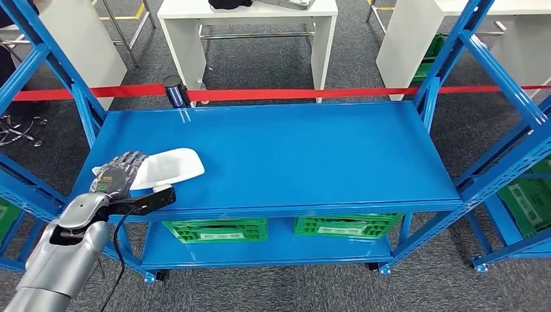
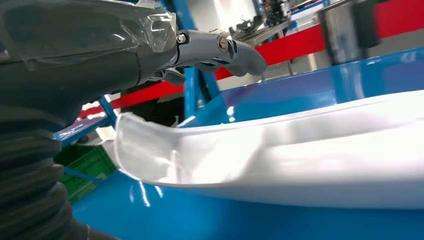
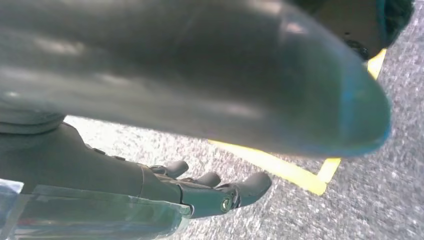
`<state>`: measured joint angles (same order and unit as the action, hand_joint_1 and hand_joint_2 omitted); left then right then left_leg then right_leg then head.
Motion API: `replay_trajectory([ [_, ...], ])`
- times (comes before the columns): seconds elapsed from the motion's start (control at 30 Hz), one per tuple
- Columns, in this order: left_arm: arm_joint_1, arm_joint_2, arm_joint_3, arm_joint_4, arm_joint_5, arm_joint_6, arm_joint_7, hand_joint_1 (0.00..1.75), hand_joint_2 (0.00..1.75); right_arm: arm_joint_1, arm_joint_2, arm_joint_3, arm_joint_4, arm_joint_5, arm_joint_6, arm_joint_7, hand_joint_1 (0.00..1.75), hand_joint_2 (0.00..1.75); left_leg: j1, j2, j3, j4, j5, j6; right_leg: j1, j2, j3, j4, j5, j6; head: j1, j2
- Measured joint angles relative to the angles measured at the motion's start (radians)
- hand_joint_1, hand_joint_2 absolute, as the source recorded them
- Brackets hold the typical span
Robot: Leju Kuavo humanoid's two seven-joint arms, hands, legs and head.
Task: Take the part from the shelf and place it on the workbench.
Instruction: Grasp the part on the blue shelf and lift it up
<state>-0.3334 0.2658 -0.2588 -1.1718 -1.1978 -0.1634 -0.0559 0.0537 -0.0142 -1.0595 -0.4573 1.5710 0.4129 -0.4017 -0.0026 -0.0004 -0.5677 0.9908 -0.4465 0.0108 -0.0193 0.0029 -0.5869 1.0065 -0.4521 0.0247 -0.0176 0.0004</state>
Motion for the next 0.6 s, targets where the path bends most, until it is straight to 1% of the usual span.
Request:
replay_trajectory([
  [0.03,-0.002,0.000,-0.002,0.004,0.000,0.001,-0.001,0.00,1.75,-0.001,0.000,0.000,0.003,0.000,-0.002,0.000,0.00,0.00,-0.001,0.000,-0.002,0.002,0.000,-0.004,0.003,0.001,0.000,0.001,0.001,-0.009,0.000,0.000],
  [0.07,-0.005,-0.001,-0.004,0.010,0.001,0.004,-0.003,0.00,1.75,-0.002,-0.001,0.000,0.006,0.001,-0.005,0.000,0.00,0.00,0.001,0.000,-0.003,0.003,-0.001,-0.007,0.002,0.002,-0.002,0.002,0.003,-0.016,-0.001,0.000],
  [0.1,-0.008,-0.001,-0.005,0.017,0.002,0.007,-0.004,0.00,1.75,-0.003,-0.001,0.000,0.010,0.001,-0.010,0.000,0.00,0.00,0.003,0.000,-0.006,0.008,-0.005,-0.011,0.000,0.002,-0.002,0.001,0.004,-0.021,-0.001,0.000],
  [0.13,-0.012,0.000,-0.006,0.022,0.002,0.010,-0.005,0.00,1.75,-0.003,-0.002,0.000,0.013,0.001,-0.016,0.000,0.00,0.00,0.005,0.000,-0.014,0.025,-0.018,-0.016,-0.001,0.002,-0.001,0.000,0.005,-0.027,-0.002,0.000],
  [0.17,-0.016,0.000,-0.007,0.029,0.003,0.013,-0.005,0.00,1.75,-0.004,-0.003,0.000,0.017,0.001,-0.021,0.000,0.00,0.00,0.007,0.000,-0.033,0.065,-0.042,-0.022,-0.003,0.002,-0.001,-0.001,0.006,-0.031,-0.002,0.000],
  [0.2,-0.018,0.000,-0.007,0.035,0.004,0.015,-0.006,0.00,1.75,-0.006,-0.005,0.000,0.021,0.001,-0.024,0.000,0.00,0.00,0.008,0.000,-0.061,0.124,-0.074,-0.026,-0.003,0.003,-0.001,-0.001,0.006,-0.034,-0.003,0.000],
  [0.23,-0.020,0.001,-0.007,0.042,0.004,0.017,-0.006,0.00,1.75,-0.007,-0.006,0.001,0.024,0.001,-0.026,0.000,0.00,0.00,0.008,0.000,-0.093,0.195,-0.107,-0.029,-0.002,0.003,-0.002,-0.001,0.006,-0.037,-0.003,0.000],
  [0.27,-0.020,0.000,-0.008,0.049,0.004,0.018,-0.006,0.00,1.75,-0.007,-0.008,0.001,0.029,0.001,-0.028,0.000,0.00,0.00,0.009,0.000,-0.123,0.260,-0.131,-0.031,0.000,0.003,-0.003,0.000,0.006,-0.039,-0.003,0.000],
  [0.3,-0.020,0.000,-0.008,0.055,0.005,0.018,-0.006,0.00,1.75,-0.008,-0.009,0.002,0.033,0.001,-0.030,0.000,0.00,0.00,0.010,0.000,-0.140,0.295,-0.138,-0.031,0.002,0.003,-0.003,0.000,0.006,-0.039,-0.003,0.000],
  [0.33,-0.020,0.000,-0.009,0.061,0.005,0.019,-0.006,0.00,1.75,-0.009,-0.010,0.004,0.038,0.001,-0.033,0.000,0.00,0.00,0.010,0.000,-0.138,0.290,-0.125,-0.028,0.004,0.004,-0.003,0.000,0.006,-0.039,-0.003,0.000],
  [0.37,-0.022,-0.001,-0.009,0.067,0.006,0.019,-0.006,0.00,1.75,-0.010,-0.012,0.007,0.045,0.001,-0.037,0.000,0.00,0.00,0.009,0.000,-0.115,0.245,-0.095,-0.023,0.006,0.005,-0.001,0.000,0.006,-0.039,-0.003,0.000],
  [0.4,-0.026,-0.002,-0.009,0.073,0.008,0.019,-0.006,0.00,1.75,-0.012,-0.014,0.010,0.051,0.001,-0.041,0.000,0.00,0.00,0.007,-0.001,-0.078,0.173,-0.058,-0.015,0.008,0.005,0.000,-0.001,0.006,-0.039,-0.003,0.000],
  [0.43,-0.032,-0.002,-0.009,0.078,0.010,0.020,-0.006,0.00,1.75,-0.015,-0.016,0.013,0.059,0.001,-0.045,0.000,0.00,0.00,0.004,0.000,-0.041,0.101,-0.033,-0.007,0.010,0.006,0.001,-0.001,0.007,-0.038,-0.002,0.000],
  [0.47,-0.039,-0.003,-0.009,0.084,0.012,0.021,-0.006,0.00,1.75,-0.018,-0.018,0.015,0.067,0.001,-0.049,-0.001,0.00,0.00,0.000,0.000,-0.015,0.047,-0.018,0.001,0.012,0.006,0.000,-0.001,0.008,-0.037,-0.002,0.000],
  [0.5,-0.046,-0.003,-0.009,0.090,0.013,0.022,-0.006,0.00,1.75,-0.021,-0.020,0.017,0.075,0.001,-0.052,-0.001,0.00,0.00,-0.004,0.001,-0.001,0.018,-0.014,0.006,0.012,0.005,-0.002,-0.002,0.009,-0.035,-0.002,0.000],
  [0.53,-0.051,-0.004,-0.009,0.097,0.014,0.023,-0.006,0.00,1.75,-0.023,-0.022,0.018,0.083,0.001,-0.055,-0.002,0.00,0.00,-0.007,0.002,0.002,0.010,-0.018,0.009,0.012,0.005,-0.004,-0.003,0.011,-0.031,-0.002,0.000],
  [0.57,-0.056,-0.005,-0.009,0.104,0.014,0.023,-0.006,0.00,1.75,-0.025,-0.025,0.018,0.090,0.001,-0.058,-0.002,0.00,0.00,-0.009,0.002,0.002,0.006,-0.014,0.011,0.012,0.004,-0.003,-0.005,0.013,-0.027,-0.003,0.000],
  [0.6,-0.060,-0.006,-0.010,0.111,0.014,0.024,-0.005,0.00,1.75,-0.026,-0.028,0.020,0.097,0.001,-0.061,-0.003,0.00,0.00,-0.006,0.003,0.007,-0.003,-0.009,0.013,0.012,0.003,-0.004,-0.006,0.013,-0.024,-0.004,0.000],
])
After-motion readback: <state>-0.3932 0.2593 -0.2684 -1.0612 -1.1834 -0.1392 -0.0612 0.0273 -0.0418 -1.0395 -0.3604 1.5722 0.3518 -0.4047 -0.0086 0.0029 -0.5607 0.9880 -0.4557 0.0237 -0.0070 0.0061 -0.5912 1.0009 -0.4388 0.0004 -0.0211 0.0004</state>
